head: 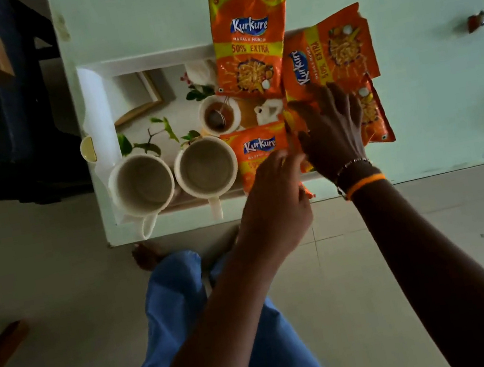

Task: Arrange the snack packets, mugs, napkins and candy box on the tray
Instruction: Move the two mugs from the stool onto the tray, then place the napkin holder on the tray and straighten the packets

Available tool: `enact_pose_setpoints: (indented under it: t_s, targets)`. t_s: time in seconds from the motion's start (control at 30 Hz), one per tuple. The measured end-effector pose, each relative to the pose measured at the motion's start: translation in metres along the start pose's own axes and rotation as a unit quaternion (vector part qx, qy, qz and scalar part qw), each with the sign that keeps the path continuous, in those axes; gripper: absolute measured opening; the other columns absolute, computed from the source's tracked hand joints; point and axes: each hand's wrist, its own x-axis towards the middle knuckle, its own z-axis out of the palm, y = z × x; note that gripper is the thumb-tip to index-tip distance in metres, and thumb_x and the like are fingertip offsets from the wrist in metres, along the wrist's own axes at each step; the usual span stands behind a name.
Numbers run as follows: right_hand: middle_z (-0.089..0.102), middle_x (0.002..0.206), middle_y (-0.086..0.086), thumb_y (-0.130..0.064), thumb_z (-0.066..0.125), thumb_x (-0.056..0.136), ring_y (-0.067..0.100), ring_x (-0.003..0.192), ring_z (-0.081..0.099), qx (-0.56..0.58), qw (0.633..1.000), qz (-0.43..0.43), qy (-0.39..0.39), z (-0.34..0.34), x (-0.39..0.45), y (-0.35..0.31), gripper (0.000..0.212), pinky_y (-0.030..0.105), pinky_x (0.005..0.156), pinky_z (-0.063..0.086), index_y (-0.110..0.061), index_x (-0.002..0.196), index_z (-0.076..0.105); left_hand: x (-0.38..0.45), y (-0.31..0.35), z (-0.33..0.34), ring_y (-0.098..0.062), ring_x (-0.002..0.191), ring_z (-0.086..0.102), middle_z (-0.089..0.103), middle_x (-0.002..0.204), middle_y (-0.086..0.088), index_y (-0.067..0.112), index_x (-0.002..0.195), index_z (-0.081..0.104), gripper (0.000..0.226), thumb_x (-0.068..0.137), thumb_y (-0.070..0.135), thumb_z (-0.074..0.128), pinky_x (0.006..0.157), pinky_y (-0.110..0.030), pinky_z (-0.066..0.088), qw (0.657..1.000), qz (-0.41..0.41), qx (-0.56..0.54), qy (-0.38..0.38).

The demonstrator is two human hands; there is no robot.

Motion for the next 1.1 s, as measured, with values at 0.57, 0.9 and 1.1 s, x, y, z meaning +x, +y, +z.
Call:
enact_pose_setpoints:
  t_s: [0.57,0.9,1.1]
  targets:
    - [0.039,0.148,0.009,-0.023,0.047,0.091,0.034,0.142,0.023,0.114,0.991,0.037,0.059,-0.012,-0.033,-0.02,0.037,0.052,0.115,0.023,-0.016,0.127,0.054,-0.008,-0.002,0.005,-0.024,0.145,-0.008,-0.004,0.159,-0.007,0.021,0.147,0.006,0.067,0.093,0.011,0.044,0.118,-0.037,0.003,0.996,-0.059,-0.015,-0.067]
    - [0.07,0.098,0.013,-0.006,0.055,0.085,0.032,0.096,0.061,0.263,0.955,-0.121,0.069,-0.045,-0.026,-0.165,0.017,0.035,0.085,0.043,-0.008,0.093,0.069,-0.027,-0.058,-0.151,-0.015,0.11,0.056,0.053,0.13,-0.006,0.014,0.124,0.051,0.036,0.088,0.004,0.051,0.093,-0.022,0.042,0.923,-0.17,-0.253,0.235]
    - [0.07,0.093,0.01,-0.005,0.055,0.085,0.03,0.091,0.061,0.291,0.94,-0.18,-0.01,-0.038,-0.011,-0.272,0.017,0.033,0.081,0.044,-0.01,0.091,0.069,-0.049,-0.138,-0.24,-0.003,0.098,0.051,0.055,0.115,0.001,0.014,0.125,0.05,0.036,0.09,0.007,0.05,0.067,0.001,0.04,0.864,-0.244,-0.277,0.341]
